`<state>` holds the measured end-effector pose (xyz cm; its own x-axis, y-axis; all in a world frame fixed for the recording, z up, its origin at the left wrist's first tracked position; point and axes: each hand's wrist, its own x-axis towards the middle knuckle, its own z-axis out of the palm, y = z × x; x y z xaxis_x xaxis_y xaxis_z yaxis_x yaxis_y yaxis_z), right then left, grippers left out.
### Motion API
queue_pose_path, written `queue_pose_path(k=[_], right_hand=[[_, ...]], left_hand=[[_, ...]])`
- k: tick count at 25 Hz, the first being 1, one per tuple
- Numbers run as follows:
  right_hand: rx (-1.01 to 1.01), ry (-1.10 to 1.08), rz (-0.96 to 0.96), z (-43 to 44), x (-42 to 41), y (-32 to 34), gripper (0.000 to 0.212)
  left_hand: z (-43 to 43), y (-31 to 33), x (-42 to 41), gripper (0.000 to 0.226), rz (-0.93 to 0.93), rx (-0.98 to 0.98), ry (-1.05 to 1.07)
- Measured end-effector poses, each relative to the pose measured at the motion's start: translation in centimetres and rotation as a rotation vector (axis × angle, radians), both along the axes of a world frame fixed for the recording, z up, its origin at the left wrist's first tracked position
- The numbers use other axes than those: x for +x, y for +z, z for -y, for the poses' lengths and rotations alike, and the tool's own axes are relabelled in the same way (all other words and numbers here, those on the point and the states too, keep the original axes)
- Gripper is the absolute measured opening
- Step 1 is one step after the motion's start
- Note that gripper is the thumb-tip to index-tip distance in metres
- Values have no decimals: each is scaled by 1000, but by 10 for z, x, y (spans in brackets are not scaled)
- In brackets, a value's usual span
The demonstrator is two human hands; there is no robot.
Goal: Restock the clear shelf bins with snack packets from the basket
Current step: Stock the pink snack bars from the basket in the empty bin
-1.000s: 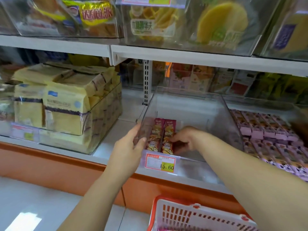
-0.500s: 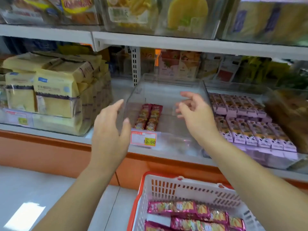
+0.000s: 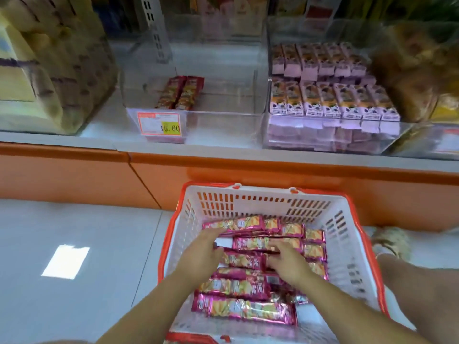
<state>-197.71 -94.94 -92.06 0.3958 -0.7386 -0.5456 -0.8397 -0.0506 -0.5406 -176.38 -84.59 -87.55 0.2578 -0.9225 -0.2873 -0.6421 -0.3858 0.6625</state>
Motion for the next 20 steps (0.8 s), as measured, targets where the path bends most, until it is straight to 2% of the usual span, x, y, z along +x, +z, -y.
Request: queue_pose_path(k=[2,5,8,11,13,17,20], right_hand=[[37,142,-77,-4,0,-15,61],[6,279,-151,-12,21,-29,69],[-45,168,-152,-21,29,-37,51],[10,-24,41,-16,28,-19,23],[19,-106,169,-3,28,4,13],[44,-100,299,22,20,66,31],[73,-134,409,32,8,103,39]], left_hand=[[-5,-18,-8,46,-37,94,-29],[-10,-34,-4,49,-3,188,-92],[-11,-42,9,49,-23,202,-10],[-11,-43,15,47,-52,193,54],[-9,-42,14,51,-54,192,36],[-5,-34,5,77,-39,168,-69],[1,-20,-4,85,-8,90,-168]])
